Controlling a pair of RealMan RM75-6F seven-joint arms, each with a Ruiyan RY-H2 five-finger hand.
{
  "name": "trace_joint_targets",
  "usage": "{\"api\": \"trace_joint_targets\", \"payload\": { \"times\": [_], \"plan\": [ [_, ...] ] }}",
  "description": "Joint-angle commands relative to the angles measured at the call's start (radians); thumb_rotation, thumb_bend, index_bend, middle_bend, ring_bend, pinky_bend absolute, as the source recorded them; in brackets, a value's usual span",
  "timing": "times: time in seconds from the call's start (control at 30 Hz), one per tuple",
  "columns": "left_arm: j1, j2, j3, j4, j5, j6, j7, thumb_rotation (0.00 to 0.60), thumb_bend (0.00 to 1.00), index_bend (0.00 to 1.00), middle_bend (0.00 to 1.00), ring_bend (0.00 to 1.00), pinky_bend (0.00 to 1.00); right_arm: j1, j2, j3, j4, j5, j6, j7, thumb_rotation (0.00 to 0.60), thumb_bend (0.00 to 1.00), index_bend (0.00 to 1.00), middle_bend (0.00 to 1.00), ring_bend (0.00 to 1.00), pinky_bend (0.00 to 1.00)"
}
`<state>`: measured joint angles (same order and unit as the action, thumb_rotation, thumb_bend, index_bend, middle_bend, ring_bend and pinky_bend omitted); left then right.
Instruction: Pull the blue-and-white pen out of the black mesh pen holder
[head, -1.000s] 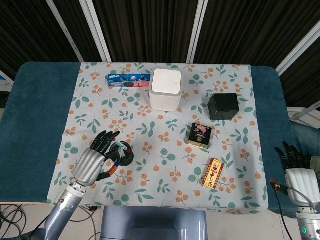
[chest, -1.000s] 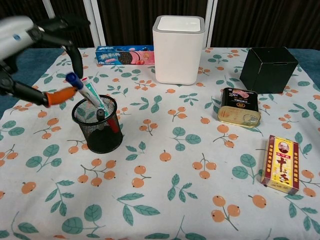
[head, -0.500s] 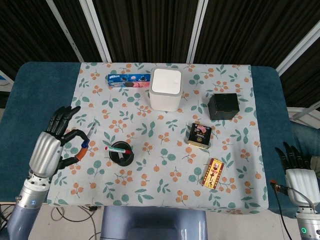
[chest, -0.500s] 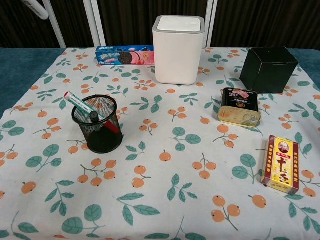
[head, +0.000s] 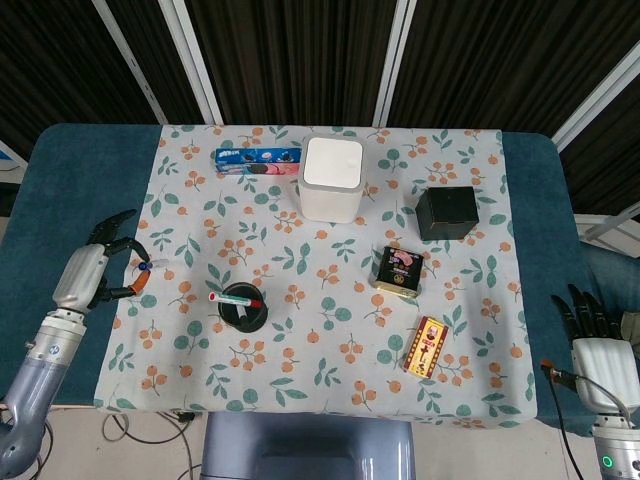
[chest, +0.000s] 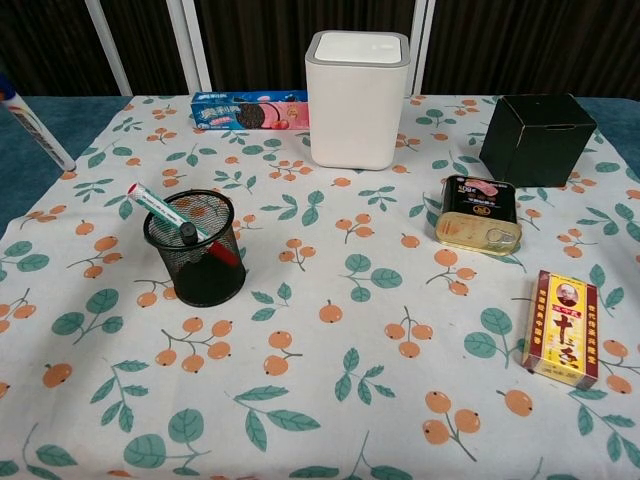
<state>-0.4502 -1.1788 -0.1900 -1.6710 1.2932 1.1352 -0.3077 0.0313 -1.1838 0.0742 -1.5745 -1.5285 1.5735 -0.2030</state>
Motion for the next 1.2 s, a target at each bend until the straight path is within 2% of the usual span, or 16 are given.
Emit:
{"api": "trace_joint_targets", "payload": {
  "times": [0.03, 0.3, 0.63, 0.9, 0.97, 1.1, 1.2],
  "plan": [
    [-0.036, -0.046, -0.006, 0.031, -0.042, -0.042, 0.039, 0.600, 0.41, 0.56, 0.06, 0.00, 0.00, 0.000, 0.000, 0.000, 0.000, -0.001, 0.001, 0.002, 0.600, 0.19, 0.13, 0.00, 0.07, 0.20],
    [-0.101, -0.111, -0.045, 0.044, -0.126, -0.097, 0.137, 0.600, 0.41, 0.54, 0.06, 0.00, 0.00, -0.001, 0.002, 0.000, -0.002, 0.003, -0.003, 0.006, 0.600, 0.19, 0.13, 0.00, 0.07, 0.20],
    [-0.186, -0.162, -0.064, 0.055, -0.289, -0.212, 0.261, 0.600, 0.40, 0.53, 0.06, 0.00, 0.00, -0.001, 0.004, 0.001, -0.004, 0.003, -0.004, 0.010, 0.600, 0.19, 0.13, 0.00, 0.07, 0.20],
    [-0.235, -0.214, -0.065, 0.074, -0.389, -0.205, 0.383, 0.600, 0.39, 0.46, 0.05, 0.00, 0.00, 0.000, 0.005, 0.001, -0.004, 0.003, -0.004, 0.014, 0.600, 0.19, 0.13, 0.00, 0.07, 0.20],
    [-0.253, -0.228, -0.062, 0.077, -0.419, -0.193, 0.442, 0.600, 0.36, 0.41, 0.04, 0.00, 0.00, 0.000, 0.005, 0.001, -0.003, 0.002, -0.005, 0.014, 0.600, 0.19, 0.13, 0.00, 0.07, 0.20],
    [-0.271, -0.240, -0.072, 0.042, -0.442, -0.133, 0.523, 0.600, 0.28, 0.17, 0.01, 0.00, 0.00, 0.000, 0.005, 0.001, -0.003, 0.002, -0.004, 0.013, 0.600, 0.19, 0.13, 0.00, 0.07, 0.20],
    [-0.265, -0.235, -0.086, -0.007, -0.412, -0.076, 0.531, 0.600, 0.26, 0.09, 0.01, 0.00, 0.00, 0.000, 0.005, 0.001, -0.003, 0.002, -0.005, 0.014, 0.600, 0.19, 0.13, 0.00, 0.07, 0.20]
  ]
}}
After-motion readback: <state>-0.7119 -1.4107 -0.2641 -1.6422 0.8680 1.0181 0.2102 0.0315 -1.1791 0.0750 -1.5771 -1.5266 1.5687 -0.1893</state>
